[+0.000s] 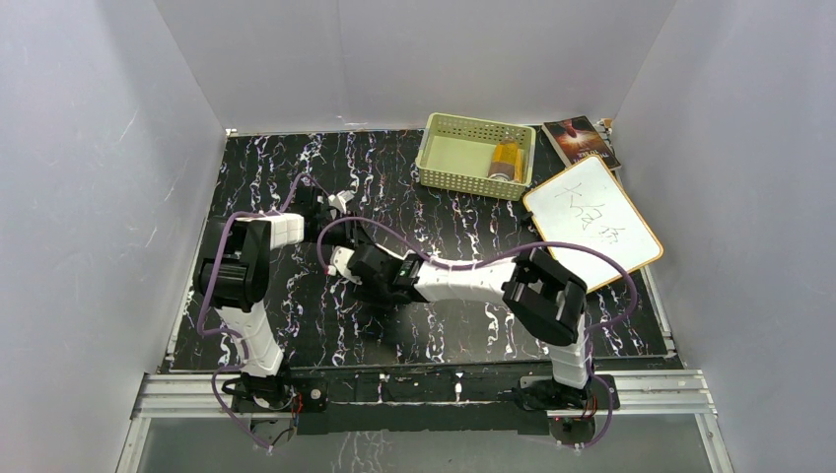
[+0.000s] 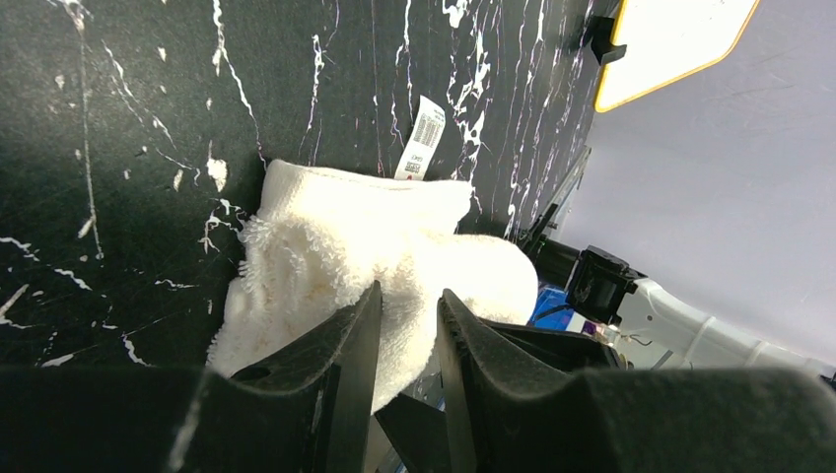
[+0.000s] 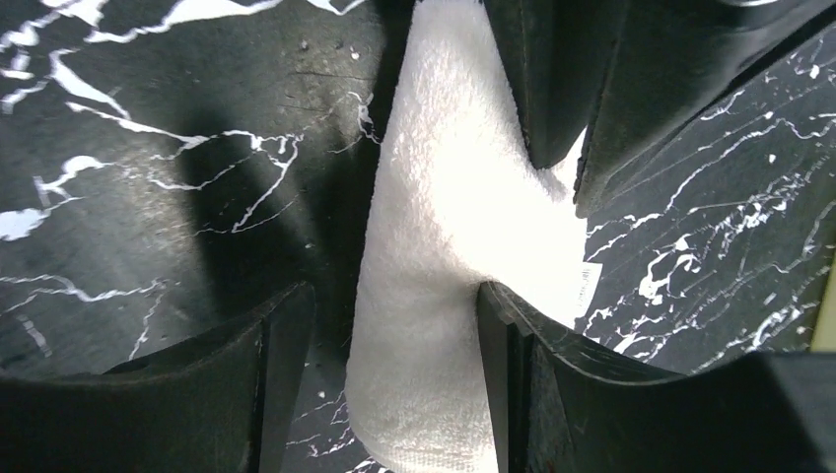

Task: Roll the towels
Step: Roll the towel at the center of the board.

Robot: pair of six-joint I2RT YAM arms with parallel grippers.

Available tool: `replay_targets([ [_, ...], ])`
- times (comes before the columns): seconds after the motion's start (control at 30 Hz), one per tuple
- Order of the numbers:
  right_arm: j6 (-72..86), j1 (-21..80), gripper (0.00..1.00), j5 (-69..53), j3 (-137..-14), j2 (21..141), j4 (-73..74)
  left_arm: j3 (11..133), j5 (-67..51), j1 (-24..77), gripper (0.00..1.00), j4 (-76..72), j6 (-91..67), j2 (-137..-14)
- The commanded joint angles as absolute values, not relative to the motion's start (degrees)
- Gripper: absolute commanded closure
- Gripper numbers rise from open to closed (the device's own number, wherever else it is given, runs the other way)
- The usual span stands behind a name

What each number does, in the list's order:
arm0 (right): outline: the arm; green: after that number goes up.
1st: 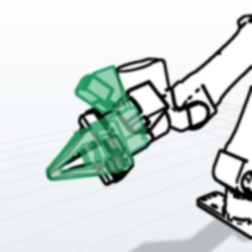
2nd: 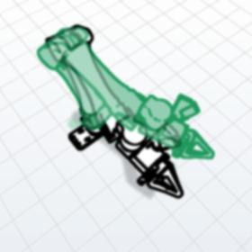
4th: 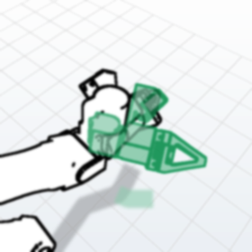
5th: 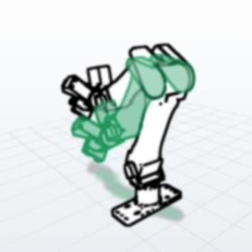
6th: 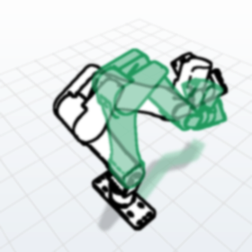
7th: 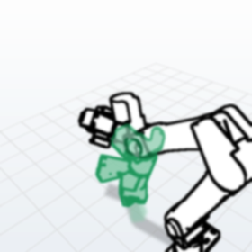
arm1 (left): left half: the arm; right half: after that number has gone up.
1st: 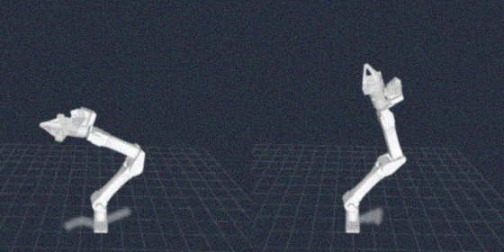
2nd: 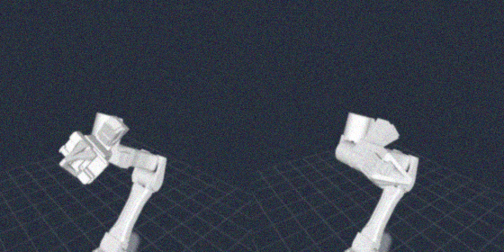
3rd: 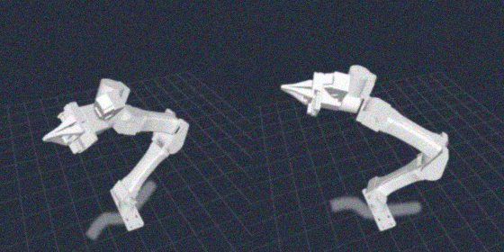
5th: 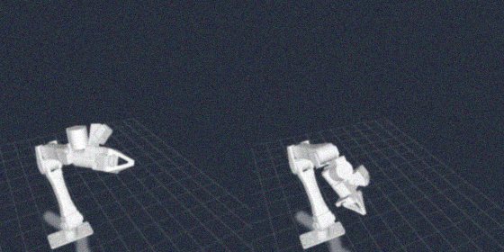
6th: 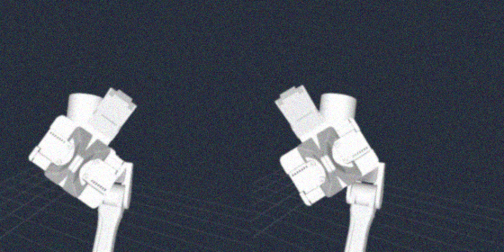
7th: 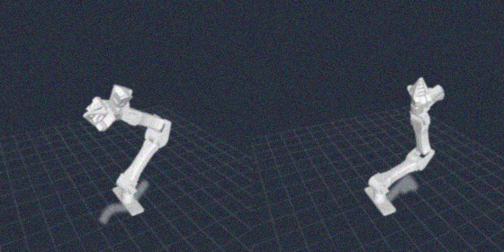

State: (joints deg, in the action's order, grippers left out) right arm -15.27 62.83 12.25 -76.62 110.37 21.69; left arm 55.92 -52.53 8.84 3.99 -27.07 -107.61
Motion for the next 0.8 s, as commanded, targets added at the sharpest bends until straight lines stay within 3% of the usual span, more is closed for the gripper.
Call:
replay_targets([
  [0.0, -16.7, 63.6, 0.42, 24.3, -76.0, 112.8, 18.7, 56.3, -46.6, 9.1, 0.72, 8.3, -23.2, -109.9],
  [0.17, -15.8, 63.6, 0.46, 29.6, -76.7, 115.2, 18.4, 58.5, -46.3, 9.2, 0.72, 11.4, -21.2, -110.7],
  [0.3, -13.5, 63.1, 0.55, 27.6, -77.0, 115.1, 18.7, 60.9, -48.5, 9.0, 0.70, 12.7, -21.1, -111.3],
  [0.53, -6.1, 55.3, 0.67, 10.6, -77.3, 112.7, 20.0, 75.1, -50.5, 3.5, 0.63, 22.2, -19.7, -110.4],
  [0.77, 1.1, 46.1, 0.70, -2.4, -77.0, 112.0, 19.7, 73.4, -50.1, -2.2, 0.62, 18.5, -24.8, -103.1],
])
